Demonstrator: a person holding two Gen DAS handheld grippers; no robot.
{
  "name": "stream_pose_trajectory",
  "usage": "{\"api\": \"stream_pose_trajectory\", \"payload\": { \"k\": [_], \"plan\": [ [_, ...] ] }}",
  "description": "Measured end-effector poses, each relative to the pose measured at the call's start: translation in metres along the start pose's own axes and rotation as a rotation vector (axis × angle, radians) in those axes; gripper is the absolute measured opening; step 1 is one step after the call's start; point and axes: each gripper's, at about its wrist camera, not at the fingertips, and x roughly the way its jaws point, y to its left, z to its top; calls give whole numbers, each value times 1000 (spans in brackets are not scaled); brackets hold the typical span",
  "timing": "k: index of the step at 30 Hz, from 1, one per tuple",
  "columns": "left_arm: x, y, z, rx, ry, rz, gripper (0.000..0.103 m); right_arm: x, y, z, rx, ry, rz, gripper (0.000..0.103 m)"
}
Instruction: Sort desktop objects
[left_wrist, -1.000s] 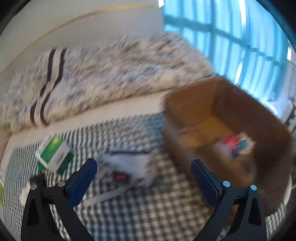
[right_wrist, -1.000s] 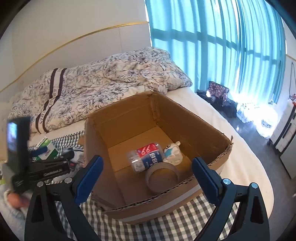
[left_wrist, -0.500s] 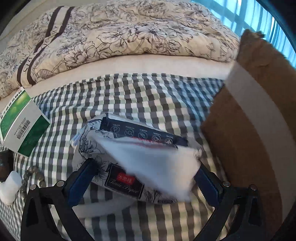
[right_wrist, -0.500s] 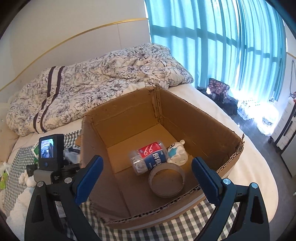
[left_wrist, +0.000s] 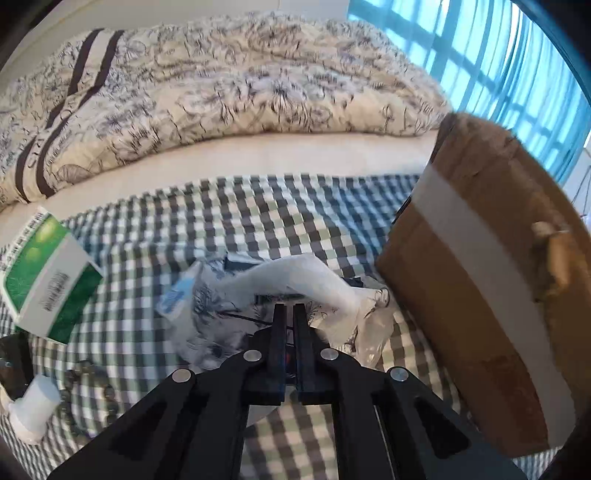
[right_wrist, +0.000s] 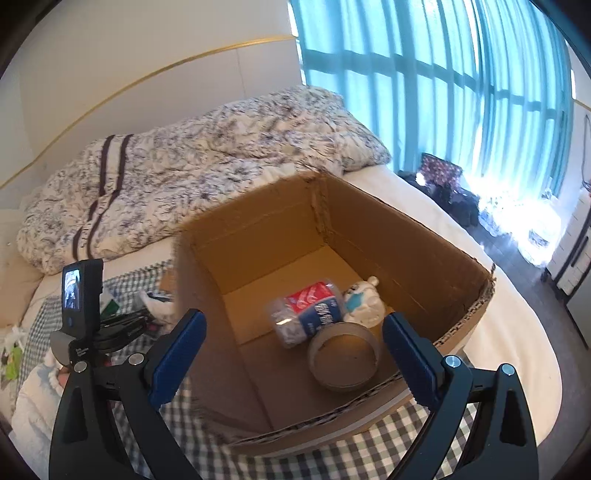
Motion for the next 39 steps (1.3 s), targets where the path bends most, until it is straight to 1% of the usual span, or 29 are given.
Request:
{"api": "stream_pose_trajectory", "payload": {
  "k": [3,4,5,7,8,9,10,11,13,14,17,18,20,22,23,24,25,26,27,28,29,30,31,33,37,39],
  "plan": [
    [-26,4,0,-1,-51,-27,3,-10,14,1,-30,-16,11,97],
    [-35,5,0,2,-64,-31,3,-14,21,1,-42,-21,27,97],
    [-42,6,1,12,-63,-38,4,-16,26,0,-50,-22,39,97],
    [-49,9,1,42,-51,-30,11,-19,39,-1,-73,-21,65,97],
    [-51,10,0,60,-48,-16,29,-21,47,-2,-82,-20,77,97],
    [-51,11,-2,74,-38,-5,66,-23,55,-3,-88,-22,89,97],
    [-49,14,-4,78,-27,9,83,-24,61,-5,-92,-23,102,97],
    [-48,18,-7,75,-25,23,97,-26,68,-6,-100,-22,119,97],
    [-41,27,-13,63,-16,17,97,-25,83,-9,-121,-17,141,97],
    [-34,33,-14,42,2,-3,97,-23,88,-10,-128,-13,144,97],
    [-3,55,-14,-71,79,-56,97,-14,99,-15,-145,7,150,97],
    [6,60,-14,-111,99,-79,97,-10,102,-17,-146,15,150,97],
    [24,70,-14,-202,127,-148,97,-3,103,-18,-150,27,149,97],
    [38,72,-16,-265,135,-206,97,5,105,-19,-157,39,141,97],
    [43,71,-16,-280,134,-222,91,10,105,-19,-158,47,135,97],
    [46,68,-17,-282,132,-224,65,13,106,-20,-156,53,130,97],
    [48,66,-17,-278,131,-226,54,18,105,-19,-153,59,126,97],
    [46,65,-17,-279,121,-229,50,20,105,-20,-152,63,124,97],
    [41,65,-16,-281,101,-231,40,23,105,-20,-152,66,118,97],
    [35,66,-15,-278,82,-229,36,26,105,-21,-153,70,112,97],
    [27,68,-14,-277,63,-231,26,27,106,-21,-154,72,111,97],
    [18,72,-13,-281,42,-236,21,30,107,-22,-153,77,112,97],
    [9,75,-12,-284,25,-238,20,33,109,-22,-152,84,115,97],
    [-10,82,-10,-276,-13,-218,17,35,113,-23,-153,92,116,97],
    [-43,101,-7,-265,-61,-163,16,35,130,-23,-181,68,54,98],
    [-58,108,-4,-261,-79,-129,16,30,145,-22,-201,53,86,98]
  ]
}}
